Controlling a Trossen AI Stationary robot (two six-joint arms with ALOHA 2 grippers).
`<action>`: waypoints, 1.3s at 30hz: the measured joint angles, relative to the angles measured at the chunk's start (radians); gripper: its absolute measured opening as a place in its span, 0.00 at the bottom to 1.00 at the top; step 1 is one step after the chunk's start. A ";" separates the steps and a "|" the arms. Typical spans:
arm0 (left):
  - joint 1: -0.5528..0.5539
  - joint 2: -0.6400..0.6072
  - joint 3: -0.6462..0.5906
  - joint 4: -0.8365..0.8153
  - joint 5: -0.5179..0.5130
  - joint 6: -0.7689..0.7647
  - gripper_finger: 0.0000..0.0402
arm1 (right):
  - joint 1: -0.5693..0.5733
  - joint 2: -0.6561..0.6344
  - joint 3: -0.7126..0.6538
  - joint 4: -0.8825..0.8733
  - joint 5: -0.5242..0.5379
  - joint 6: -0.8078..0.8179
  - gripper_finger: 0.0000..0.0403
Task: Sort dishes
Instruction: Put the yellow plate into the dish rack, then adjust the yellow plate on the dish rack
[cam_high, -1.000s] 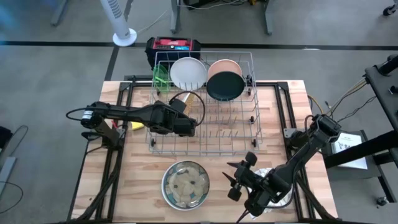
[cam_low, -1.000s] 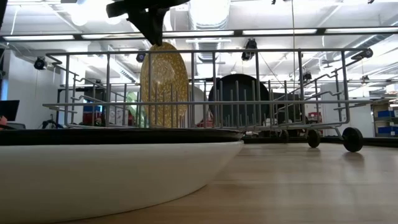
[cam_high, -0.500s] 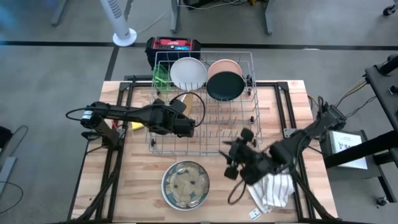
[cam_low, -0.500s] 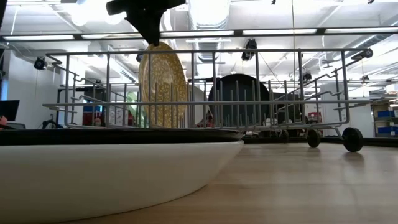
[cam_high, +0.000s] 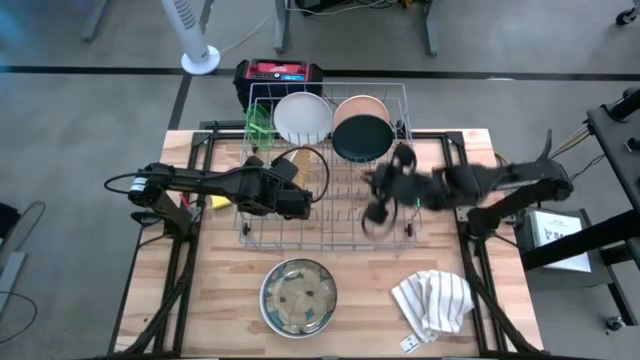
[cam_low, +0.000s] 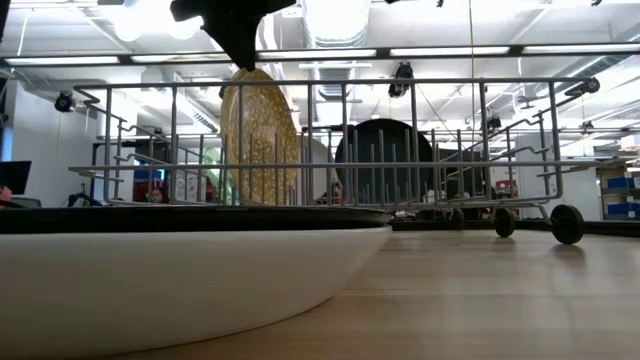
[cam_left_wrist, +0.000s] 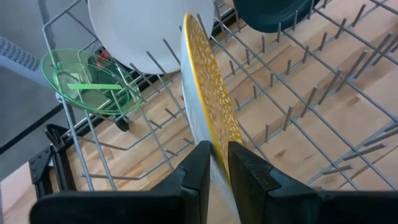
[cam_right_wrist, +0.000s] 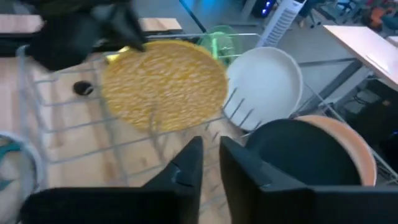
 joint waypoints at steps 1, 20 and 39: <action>0.000 0.000 0.000 -0.001 -0.007 0.002 0.11 | -0.041 -0.008 0.000 0.016 -0.038 -0.030 0.07; 0.000 -0.001 0.039 -0.025 -0.051 0.054 0.11 | -0.317 -0.003 -0.014 0.205 -0.409 -0.176 0.00; -0.168 -0.061 0.190 -0.160 -0.161 0.243 0.09 | -0.331 0.066 -0.103 0.429 -0.406 -0.261 0.00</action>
